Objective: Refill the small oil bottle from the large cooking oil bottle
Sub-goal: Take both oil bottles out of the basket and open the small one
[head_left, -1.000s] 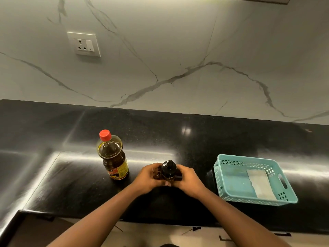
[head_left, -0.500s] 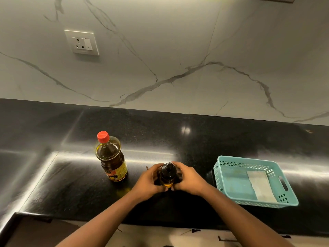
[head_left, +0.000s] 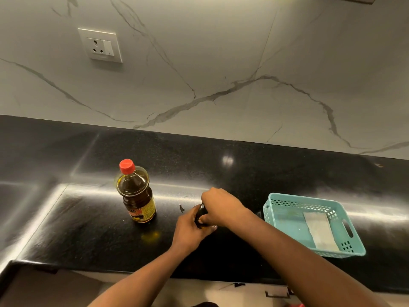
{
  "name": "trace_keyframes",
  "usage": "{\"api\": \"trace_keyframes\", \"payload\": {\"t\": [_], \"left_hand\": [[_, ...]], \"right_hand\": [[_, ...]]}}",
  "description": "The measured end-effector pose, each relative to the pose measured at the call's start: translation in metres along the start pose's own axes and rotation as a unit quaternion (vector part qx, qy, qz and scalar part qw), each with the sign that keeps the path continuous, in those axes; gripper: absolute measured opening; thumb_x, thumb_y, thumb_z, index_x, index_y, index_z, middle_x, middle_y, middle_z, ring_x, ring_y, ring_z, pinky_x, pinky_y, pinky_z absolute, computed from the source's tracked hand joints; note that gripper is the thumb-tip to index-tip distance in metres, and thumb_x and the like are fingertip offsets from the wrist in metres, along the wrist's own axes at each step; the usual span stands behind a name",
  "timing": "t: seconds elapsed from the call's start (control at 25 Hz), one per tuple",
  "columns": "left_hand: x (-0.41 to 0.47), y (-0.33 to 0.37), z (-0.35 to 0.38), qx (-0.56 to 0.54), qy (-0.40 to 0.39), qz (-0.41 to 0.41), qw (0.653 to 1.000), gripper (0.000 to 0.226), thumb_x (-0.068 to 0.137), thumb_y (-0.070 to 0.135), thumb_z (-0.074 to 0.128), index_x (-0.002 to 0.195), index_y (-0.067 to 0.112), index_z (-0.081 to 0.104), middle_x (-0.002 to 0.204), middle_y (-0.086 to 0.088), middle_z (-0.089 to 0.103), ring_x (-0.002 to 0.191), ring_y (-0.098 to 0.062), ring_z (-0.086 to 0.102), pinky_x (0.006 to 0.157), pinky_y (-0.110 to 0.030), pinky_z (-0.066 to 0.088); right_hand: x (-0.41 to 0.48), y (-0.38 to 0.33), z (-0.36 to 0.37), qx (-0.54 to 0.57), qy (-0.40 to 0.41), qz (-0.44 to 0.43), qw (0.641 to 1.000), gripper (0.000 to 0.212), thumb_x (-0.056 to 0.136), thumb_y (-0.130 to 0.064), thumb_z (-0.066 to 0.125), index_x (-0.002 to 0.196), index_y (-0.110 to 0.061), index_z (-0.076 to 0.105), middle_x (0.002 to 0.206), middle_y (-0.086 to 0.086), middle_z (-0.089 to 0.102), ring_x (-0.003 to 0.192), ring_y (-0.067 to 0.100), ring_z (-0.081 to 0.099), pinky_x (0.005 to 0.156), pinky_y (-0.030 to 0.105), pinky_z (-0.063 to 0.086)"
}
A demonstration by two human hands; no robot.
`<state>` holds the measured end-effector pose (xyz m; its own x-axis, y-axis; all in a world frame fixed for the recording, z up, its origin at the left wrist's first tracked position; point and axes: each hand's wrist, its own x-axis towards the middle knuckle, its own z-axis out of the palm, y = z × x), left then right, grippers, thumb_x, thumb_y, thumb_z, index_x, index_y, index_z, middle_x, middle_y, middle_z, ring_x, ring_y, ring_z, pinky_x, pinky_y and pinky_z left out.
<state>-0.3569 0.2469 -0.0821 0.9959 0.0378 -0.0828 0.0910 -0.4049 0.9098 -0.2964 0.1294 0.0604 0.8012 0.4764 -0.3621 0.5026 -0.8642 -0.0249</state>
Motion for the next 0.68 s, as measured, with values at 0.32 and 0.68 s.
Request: {"api": "trace_keyframes", "payload": {"t": [0.32,0.68], "left_hand": [[-0.0003,0.0019,-0.0003,0.006,0.001,-0.008,1.000,0.043,0.076,0.026,0.097,0.106,0.040,0.070,0.094,0.016,0.078,0.091,0.010,0.074,0.076,-0.011,0.058],[-0.0020,0.0040,-0.0004,0.005,0.004,-0.011,1.000,0.045,0.076,0.030,0.097,0.112,0.038,0.071,0.100,0.018,0.079,0.095,0.009,0.074,0.087,-0.022,0.063]], "right_hand": [[0.0007,0.0043,-0.0031,-0.050,-0.011,-0.027,0.998,0.050,0.083,-0.057,0.080,0.104,-0.014,0.066,0.091,0.004,0.062,0.085,0.028,0.068,0.066,0.038,0.050],[-0.0021,-0.0002,-0.0082,-0.043,-0.042,-0.038,0.997,0.038,0.087,-0.042,0.081,0.109,-0.014,0.067,0.101,0.006,0.070,0.083,0.026,0.065,0.064,0.037,0.049]]}}
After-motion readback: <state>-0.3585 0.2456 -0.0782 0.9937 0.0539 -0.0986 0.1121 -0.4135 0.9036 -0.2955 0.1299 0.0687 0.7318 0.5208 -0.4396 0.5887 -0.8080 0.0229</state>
